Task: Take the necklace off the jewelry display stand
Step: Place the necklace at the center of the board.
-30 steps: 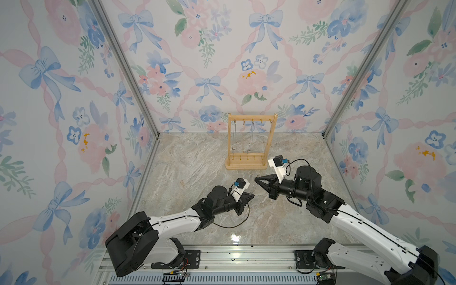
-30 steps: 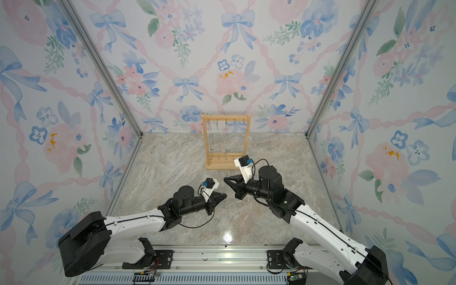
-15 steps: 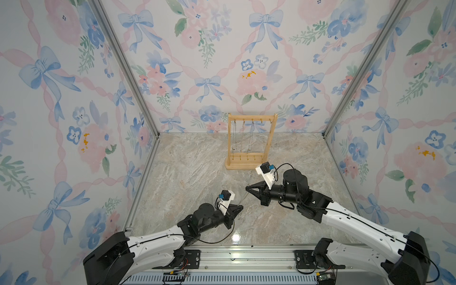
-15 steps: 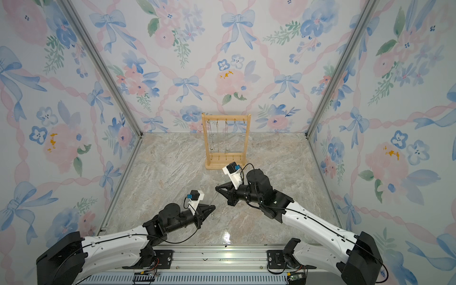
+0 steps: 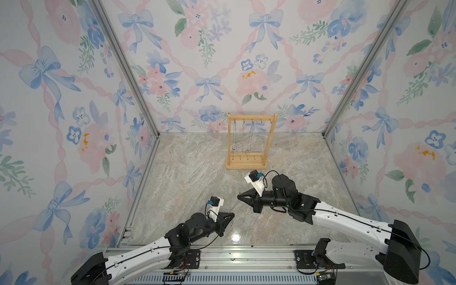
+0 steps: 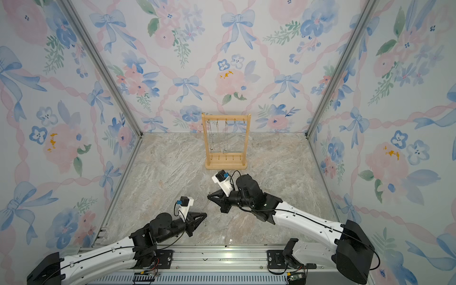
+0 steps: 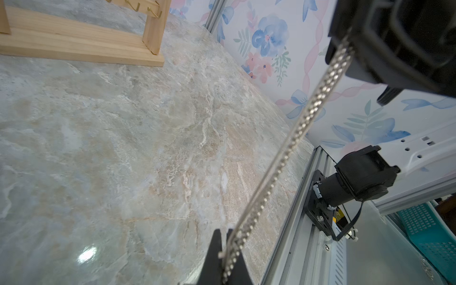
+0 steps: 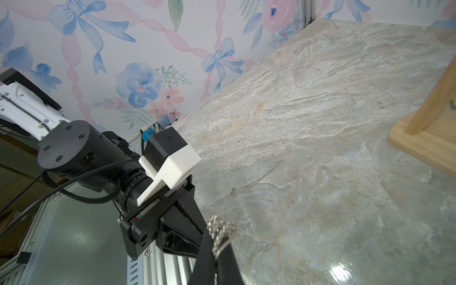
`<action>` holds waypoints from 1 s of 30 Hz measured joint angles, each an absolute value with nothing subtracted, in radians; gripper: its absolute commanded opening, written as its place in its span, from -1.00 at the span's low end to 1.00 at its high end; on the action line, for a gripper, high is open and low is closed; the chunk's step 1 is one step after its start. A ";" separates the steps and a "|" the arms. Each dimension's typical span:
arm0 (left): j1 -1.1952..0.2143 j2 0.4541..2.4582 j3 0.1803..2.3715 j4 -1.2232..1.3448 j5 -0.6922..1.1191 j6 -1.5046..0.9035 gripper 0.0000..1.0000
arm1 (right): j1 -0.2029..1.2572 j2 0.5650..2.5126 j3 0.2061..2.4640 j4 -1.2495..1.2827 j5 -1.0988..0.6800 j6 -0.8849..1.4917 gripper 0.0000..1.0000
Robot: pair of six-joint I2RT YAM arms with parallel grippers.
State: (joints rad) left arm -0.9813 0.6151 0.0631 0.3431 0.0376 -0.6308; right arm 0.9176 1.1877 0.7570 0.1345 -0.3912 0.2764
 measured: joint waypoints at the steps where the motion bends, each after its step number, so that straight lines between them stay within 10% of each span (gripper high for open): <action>1: -0.982 0.598 0.060 0.325 0.039 -0.643 -1.00 | 0.918 1.195 0.756 0.139 -0.393 0.274 -1.00; 30: -0.989 0.881 0.095 0.262 -0.159 -0.746 -1.00 | 0.908 1.412 0.751 0.195 -0.382 0.258 -1.00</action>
State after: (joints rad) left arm -0.9886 0.8810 0.0948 0.2619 -0.1589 -0.7456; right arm 0.9085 1.4117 0.7513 0.1951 -0.3820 0.2581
